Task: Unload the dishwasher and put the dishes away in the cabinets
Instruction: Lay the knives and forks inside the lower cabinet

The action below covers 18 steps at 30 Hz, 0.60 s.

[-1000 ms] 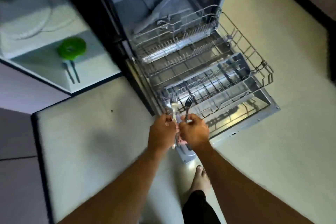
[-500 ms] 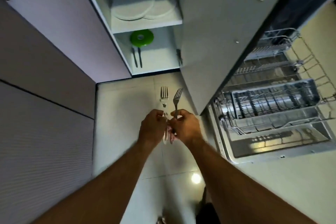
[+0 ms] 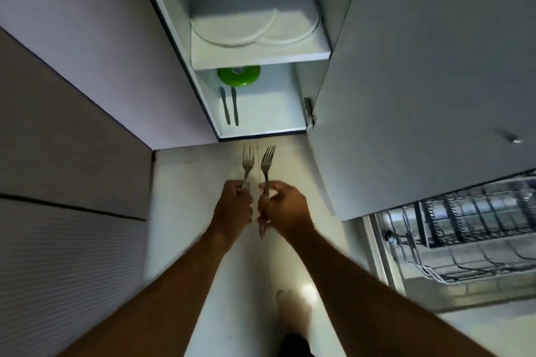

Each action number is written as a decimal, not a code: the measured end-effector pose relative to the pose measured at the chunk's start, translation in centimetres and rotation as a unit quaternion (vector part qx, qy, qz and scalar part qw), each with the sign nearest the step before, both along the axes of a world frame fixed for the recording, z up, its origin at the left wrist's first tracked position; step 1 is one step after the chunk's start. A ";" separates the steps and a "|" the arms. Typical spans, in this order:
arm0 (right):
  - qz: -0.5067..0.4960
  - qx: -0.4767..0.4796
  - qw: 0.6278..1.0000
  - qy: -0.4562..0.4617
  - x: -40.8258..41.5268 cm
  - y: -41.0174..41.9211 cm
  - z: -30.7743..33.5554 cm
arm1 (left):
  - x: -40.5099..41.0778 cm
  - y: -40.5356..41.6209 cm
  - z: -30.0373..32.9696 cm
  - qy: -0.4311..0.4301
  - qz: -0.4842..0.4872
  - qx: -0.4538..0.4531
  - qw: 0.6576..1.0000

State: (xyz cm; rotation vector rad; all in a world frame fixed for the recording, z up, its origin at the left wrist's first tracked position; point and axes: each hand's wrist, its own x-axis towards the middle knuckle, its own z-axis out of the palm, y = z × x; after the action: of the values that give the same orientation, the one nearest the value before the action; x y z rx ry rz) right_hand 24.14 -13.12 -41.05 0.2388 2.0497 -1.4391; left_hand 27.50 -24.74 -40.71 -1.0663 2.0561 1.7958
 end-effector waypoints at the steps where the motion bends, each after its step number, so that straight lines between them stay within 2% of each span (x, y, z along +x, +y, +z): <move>1: -0.008 0.000 1.000 -0.001 -0.9 -0.4 -0.4 | -0.9 -0.4 -0.5 0.003 0.009 0.019 1.000; 4: -0.042 0.005 0.999 -0.012 -3.8 -1.8 -2.0 | -3.6 -1.9 -2.3 0.016 0.021 0.047 0.999; 8: -0.049 0.014 0.999 -0.006 -6.5 -3.6 -3.6 | -5.5 -4.0 -4.2 -0.008 -0.006 -0.014 1.000; 18: -0.110 0.011 0.994 0.018 -11.2 -6.1 -7.0 | -10.5 -6.7 -7.1 -0.016 0.017 0.046 0.999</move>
State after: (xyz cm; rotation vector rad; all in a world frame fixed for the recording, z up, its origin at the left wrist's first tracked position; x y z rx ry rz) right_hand 12.91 -19.20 -48.02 0.4639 2.1232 -1.5615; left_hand 17.00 -31.41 -47.77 -1.1044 1.9269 1.8576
